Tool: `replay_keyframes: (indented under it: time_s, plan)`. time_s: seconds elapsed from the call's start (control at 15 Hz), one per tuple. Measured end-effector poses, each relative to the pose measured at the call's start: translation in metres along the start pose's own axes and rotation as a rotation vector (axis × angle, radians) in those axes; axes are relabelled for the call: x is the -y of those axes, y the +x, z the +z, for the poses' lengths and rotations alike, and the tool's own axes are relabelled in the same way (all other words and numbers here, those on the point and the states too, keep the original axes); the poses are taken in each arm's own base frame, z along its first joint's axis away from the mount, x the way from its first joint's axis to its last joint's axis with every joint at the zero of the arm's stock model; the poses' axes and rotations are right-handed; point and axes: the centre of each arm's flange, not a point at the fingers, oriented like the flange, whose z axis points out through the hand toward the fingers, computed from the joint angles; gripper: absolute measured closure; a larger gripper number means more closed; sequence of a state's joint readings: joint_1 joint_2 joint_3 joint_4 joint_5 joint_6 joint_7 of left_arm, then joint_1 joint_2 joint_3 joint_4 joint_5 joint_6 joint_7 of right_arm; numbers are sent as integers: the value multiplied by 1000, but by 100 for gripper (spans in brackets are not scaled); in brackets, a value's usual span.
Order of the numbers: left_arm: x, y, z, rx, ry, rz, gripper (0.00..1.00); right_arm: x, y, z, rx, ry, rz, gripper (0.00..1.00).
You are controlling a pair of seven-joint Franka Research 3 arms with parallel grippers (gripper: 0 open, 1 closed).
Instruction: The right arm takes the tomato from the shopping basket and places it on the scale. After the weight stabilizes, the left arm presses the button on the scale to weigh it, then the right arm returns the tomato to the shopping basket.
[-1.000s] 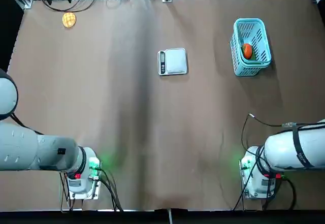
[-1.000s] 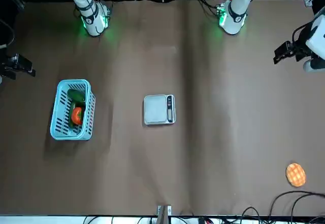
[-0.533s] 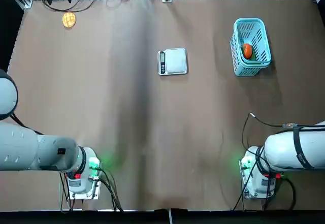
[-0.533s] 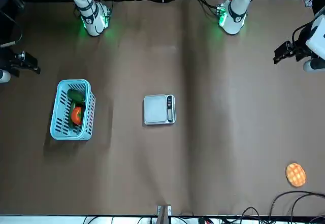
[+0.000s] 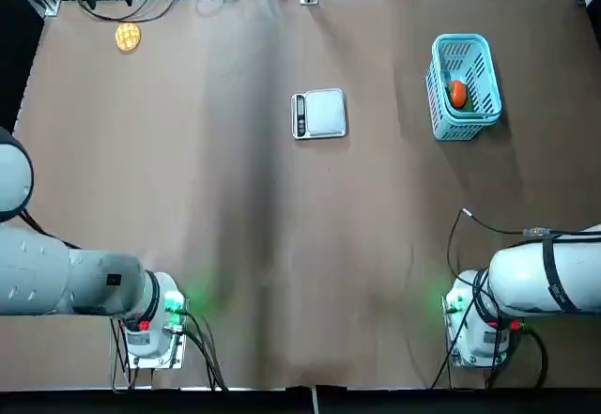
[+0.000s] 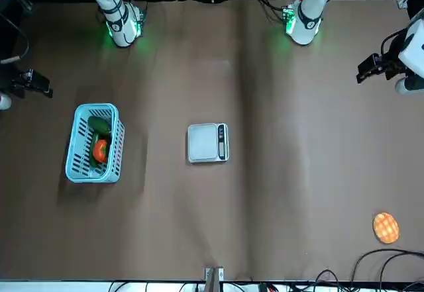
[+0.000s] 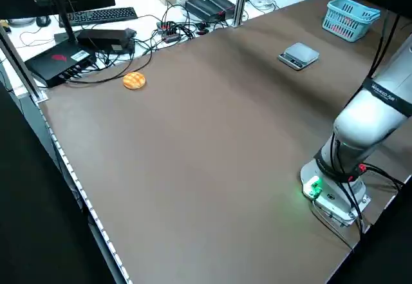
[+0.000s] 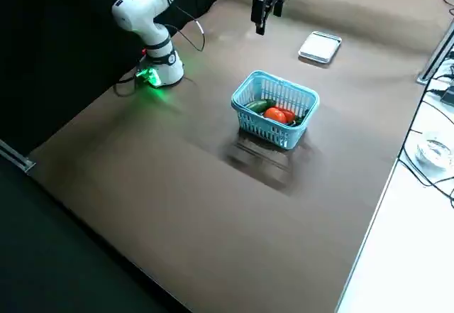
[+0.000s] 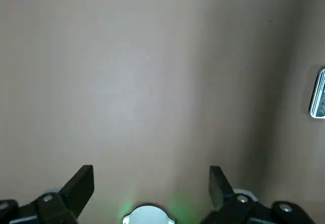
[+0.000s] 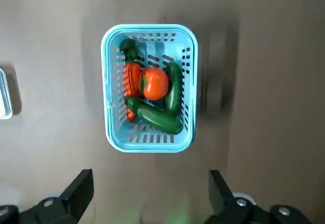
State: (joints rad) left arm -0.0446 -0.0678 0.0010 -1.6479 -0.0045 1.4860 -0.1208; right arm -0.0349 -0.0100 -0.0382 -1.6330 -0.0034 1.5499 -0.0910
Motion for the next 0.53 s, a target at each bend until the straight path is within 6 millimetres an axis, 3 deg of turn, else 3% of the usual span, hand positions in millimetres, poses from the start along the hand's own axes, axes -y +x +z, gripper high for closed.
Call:
replay_keyframes:
  time_s: [0.53]
  plan:
    - [3,0,1,3,0,-5,0,0,-1,-11,-27,-2,1,0]
